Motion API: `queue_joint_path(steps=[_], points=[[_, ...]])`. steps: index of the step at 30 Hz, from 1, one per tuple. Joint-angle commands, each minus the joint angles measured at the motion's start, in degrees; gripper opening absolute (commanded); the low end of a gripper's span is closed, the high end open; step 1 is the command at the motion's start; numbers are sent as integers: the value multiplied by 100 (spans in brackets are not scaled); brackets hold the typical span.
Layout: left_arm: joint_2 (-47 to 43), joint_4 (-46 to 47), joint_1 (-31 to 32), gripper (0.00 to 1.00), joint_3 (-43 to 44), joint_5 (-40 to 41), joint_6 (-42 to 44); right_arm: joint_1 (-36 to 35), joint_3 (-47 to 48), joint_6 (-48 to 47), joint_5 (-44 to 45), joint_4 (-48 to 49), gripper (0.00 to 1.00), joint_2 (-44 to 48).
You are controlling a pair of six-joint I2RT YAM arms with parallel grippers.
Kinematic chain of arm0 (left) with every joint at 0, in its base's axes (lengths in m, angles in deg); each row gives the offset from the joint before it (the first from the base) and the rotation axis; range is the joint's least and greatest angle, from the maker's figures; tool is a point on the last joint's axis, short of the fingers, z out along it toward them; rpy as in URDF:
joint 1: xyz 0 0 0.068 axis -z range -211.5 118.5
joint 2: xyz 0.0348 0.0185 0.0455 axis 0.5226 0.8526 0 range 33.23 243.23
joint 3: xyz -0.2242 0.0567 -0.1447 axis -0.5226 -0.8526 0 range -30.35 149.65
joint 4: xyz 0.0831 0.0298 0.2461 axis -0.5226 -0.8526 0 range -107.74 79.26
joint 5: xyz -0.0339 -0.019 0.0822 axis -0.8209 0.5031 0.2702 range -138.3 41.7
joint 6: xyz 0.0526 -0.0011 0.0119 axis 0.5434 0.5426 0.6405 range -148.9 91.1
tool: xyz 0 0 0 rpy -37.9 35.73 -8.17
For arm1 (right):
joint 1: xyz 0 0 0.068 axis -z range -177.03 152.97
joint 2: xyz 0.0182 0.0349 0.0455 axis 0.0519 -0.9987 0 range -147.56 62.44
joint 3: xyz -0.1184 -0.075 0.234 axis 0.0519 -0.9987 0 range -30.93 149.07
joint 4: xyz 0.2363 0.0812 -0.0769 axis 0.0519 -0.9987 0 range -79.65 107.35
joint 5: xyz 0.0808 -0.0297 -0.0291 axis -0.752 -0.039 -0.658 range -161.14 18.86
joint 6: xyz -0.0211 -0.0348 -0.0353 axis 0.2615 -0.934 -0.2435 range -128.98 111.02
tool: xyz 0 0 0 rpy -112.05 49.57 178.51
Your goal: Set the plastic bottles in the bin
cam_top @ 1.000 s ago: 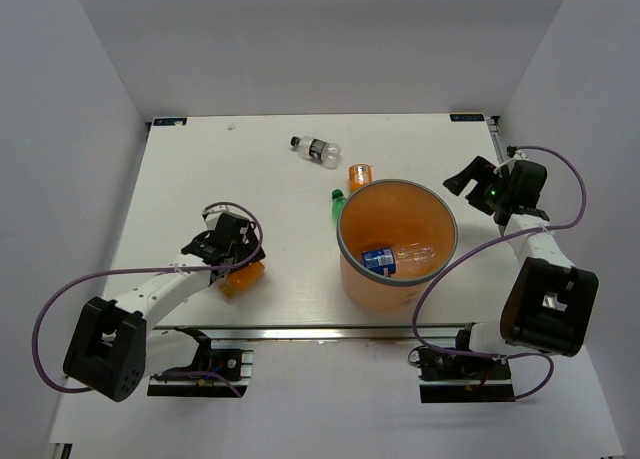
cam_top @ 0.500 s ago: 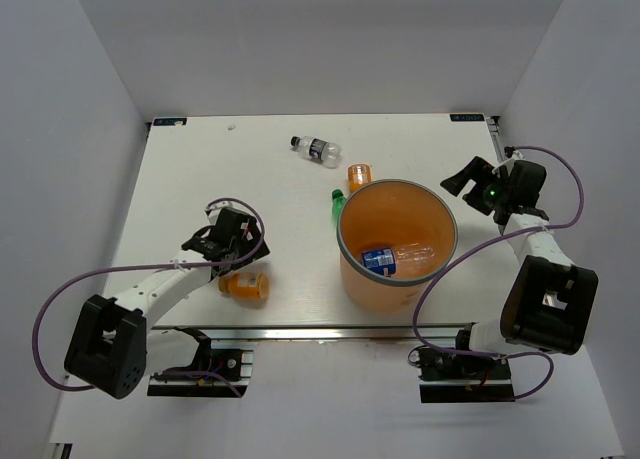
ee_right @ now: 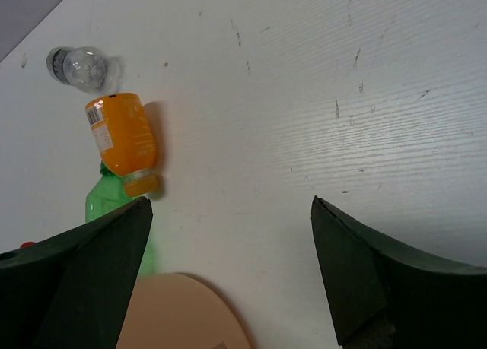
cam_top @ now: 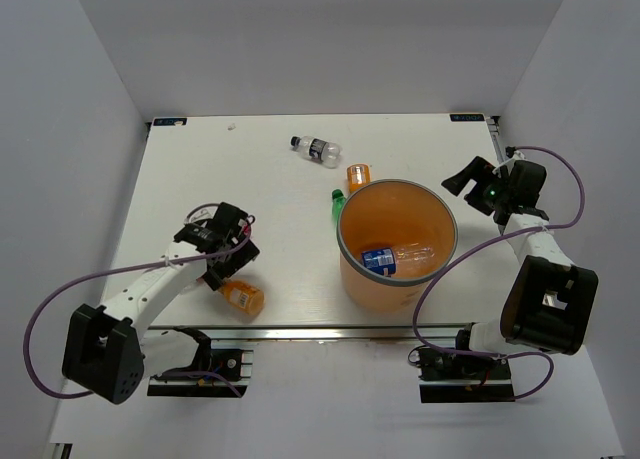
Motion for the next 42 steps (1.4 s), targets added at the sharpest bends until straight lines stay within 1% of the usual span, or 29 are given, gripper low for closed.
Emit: queue_joint_path(steps=[1, 5, 8, 10, 13, 15, 17, 18, 20, 21, 22, 23, 24, 25, 27, 29, 30, 31, 32, 33, 35, 36, 37, 38, 39, 40, 42], points=[[-536, -768, -4, 98, -409, -329, -735, 28, 240, 11, 47, 84, 89, 53], [-1038, -576, -4, 98, -831, -662, -895, 28, 231, 20, 74, 101, 89, 62], [-1136, -575, -4, 98, -1094, -777, -921, 37, 223, 38, 56, 119, 89, 35], [-1066, -479, -4, 98, -1322, -829, -913, 37, 222, 64, 47, 137, 89, 9], [-768, 82, -4, 98, -1516, -970, -816, 28, 214, 99, -31, 172, 89, -9], [-495, 198, -4, 97, -1500, -917, -790, 28, 205, 99, -41, 172, 89, -9], [-381, 453, -4, 87, -1342, -961, -571, 37, 196, 108, -41, 172, 89, 9], [-354, 497, -4, 77, -1263, -961, -518, 28, 196, 108, -32, 172, 89, 35], [-371, 585, 5, 64, -983, -987, -351, 28, 170, 91, 12, 172, 89, 88], [-424, 646, 5, 56, -885, -1022, -254, 28, 152, 90, 56, 172, 89, 114], [-442, 751, 14, 53, -780, -1049, -79, 28, 143, 82, 126, 181, 89, 132], [-459, 831, 49, 53, -509, -1101, 62, 28, 135, 99, 126, 189, 89, 158], [-451, 892, 93, 49, -341, -1171, 281, 37, 126, 99, 92, 207, 89, 176], [-407, 1041, 250, 49, -156, -1198, 396, 37, 143, 99, 65, 190, 89, 185], [-302, 1174, 479, 49, 511, -1312, 834, 37, 196, 73, 39, 93, 89, 202], [-135, 1393, 909, 49, 994, -1217, 1081, 46, 196, 38, 39, 58, 89, 272], [-82, 1568, 1067, 49, 1484, -1216, 1396, 54, 179, 38, 30, 92, 89, 316], [119, 1883, 1338, 50, 1741, -1312, 1564, 55, 126, 29, -31, 171, 89, 377], [243, 2043, 1454, 51, 2005, -1496, 1810, 55, 108, 29, -58, 189, 89, 404], [374, 2253, 1621, 51, 2573, -1967, 2221, 63, 91, 29, -110, 207, 89, 430], [847, 2360, 1762, 51, 3165, -2313, 2566, 63, 73, 29, -146, 224, 89, 474], [998, 2465, 1824, 51, 3664, -2463, 2829, 63, 64, 29, -190, 242, 89, 492], [1417, 2518, 2077, 53, 4086, -2795, 3153, 63, 56, 12, -216, 251, 89, 518], [1421, 2475, 2166, 53, 4299, -2798, 3157, 63, 55, 11, -216, 251, 89, 519], [1561, 2405, 2272, 55, 4519, -2807, 3261, 63, 29, -15, -216, 268, 89, 545], [1858, 2318, 2368, 56, 4730, -2824, 3358, 72, 20, -6, -216, 277, 89, 545], [2141, 2107, 2632, 58, 5204, -3069, 3622, 72, 12, -6, -199, 286, 89, 554]])
